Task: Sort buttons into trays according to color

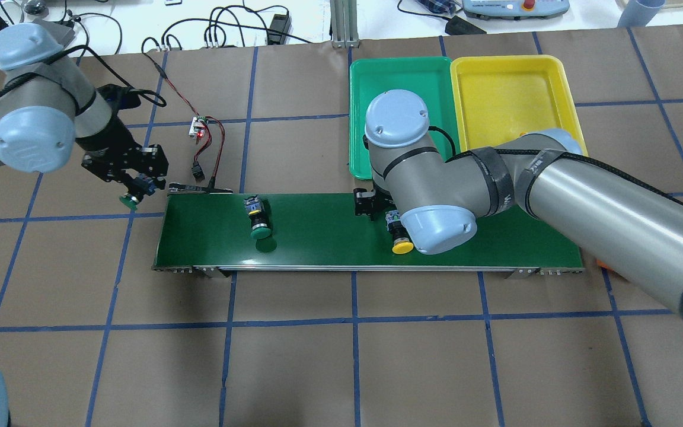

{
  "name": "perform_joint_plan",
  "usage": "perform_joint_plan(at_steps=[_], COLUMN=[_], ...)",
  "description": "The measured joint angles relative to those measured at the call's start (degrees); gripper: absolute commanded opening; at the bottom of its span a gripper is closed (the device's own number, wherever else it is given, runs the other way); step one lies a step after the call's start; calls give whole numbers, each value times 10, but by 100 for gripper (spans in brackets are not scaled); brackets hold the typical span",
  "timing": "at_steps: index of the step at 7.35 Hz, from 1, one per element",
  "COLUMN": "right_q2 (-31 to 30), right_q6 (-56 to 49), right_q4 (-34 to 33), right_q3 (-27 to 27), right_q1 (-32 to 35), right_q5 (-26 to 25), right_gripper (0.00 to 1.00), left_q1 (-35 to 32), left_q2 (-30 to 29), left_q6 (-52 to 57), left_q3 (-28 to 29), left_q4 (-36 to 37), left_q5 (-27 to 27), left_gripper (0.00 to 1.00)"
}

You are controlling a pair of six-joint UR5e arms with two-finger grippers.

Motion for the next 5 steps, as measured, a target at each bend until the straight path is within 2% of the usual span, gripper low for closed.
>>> perform_joint_plan(at_steps=[1,3,4,5], right_q2=[-1,-6,-8,-9], right_q6=[3,7,7,7], right_q4=[6,38,53,65], right_q3=[5,6,4,1], right_q1=[-1,-5,-7,-9], right_q5=[0,-1,-1,-1], right_gripper=[64,10,0,0], left_q1=[-33,-60,-62,-62], left_q2=[10,24,26,21], left_q6=[-78,-149,-159,-166], left_q3=[-15,-44,-57,-66], left_q4=[7,18,23,30], left_q5=[-2,-2,-3,-3], left_gripper=[0,0,2,77])
